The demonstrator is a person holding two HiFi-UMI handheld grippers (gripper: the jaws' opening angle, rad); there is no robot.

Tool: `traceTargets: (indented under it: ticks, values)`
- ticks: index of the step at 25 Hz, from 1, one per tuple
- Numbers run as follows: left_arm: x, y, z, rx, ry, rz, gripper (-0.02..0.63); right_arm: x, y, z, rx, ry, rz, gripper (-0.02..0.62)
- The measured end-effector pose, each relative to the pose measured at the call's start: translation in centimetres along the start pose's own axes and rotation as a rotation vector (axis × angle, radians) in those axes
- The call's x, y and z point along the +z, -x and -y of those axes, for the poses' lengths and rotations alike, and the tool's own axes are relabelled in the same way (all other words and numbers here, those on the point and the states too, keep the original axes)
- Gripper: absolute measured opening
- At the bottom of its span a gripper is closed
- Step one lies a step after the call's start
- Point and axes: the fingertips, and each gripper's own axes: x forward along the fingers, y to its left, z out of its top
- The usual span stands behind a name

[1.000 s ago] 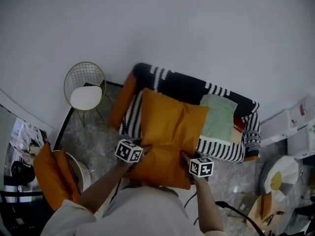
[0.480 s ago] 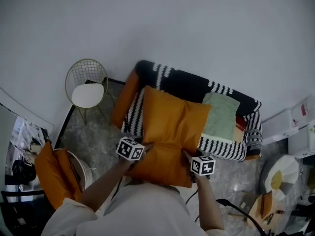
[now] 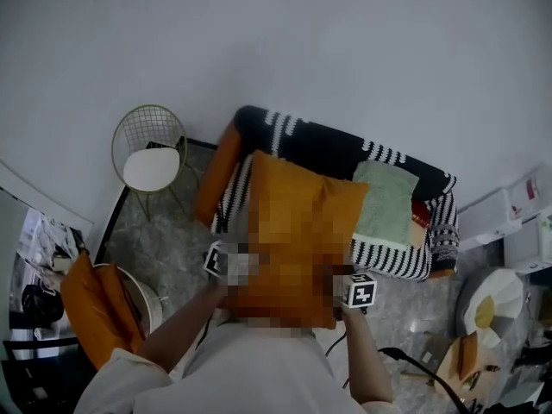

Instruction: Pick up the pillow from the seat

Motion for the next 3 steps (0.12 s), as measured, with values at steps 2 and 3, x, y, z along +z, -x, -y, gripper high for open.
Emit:
traceTargets:
  ticks: [2,3]
  values:
    - [0.01,-0.14,0.08,-0.003,-0.001,0.0,0.175,-0.05,0.08,0.14,-0.004,-0.001,0.0,0.196]
    - [0.01,-0.2,0.11,-0.004,-0.001,-0.001,0.175,-0.06,0.12,0.19,-0.005,-0.001,0.001,0.196]
